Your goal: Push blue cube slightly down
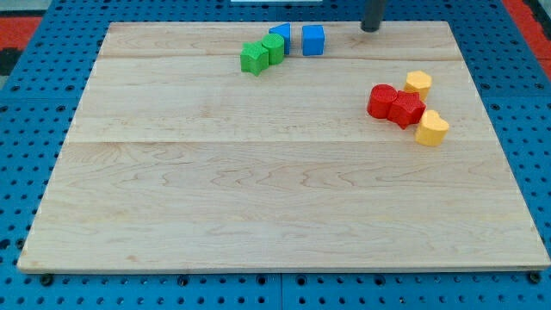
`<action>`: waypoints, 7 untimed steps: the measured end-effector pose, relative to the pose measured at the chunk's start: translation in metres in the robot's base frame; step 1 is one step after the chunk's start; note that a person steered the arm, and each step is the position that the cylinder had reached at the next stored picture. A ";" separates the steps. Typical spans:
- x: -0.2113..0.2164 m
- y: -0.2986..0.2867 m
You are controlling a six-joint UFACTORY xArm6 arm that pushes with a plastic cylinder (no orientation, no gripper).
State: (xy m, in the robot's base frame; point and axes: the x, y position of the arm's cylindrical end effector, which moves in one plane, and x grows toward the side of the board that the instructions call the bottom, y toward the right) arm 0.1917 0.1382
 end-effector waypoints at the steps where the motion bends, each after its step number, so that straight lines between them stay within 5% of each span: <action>1: 0.001 -0.033; 3: 0.000 -0.122; 7: 0.008 -0.094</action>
State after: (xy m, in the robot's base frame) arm 0.1997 0.0437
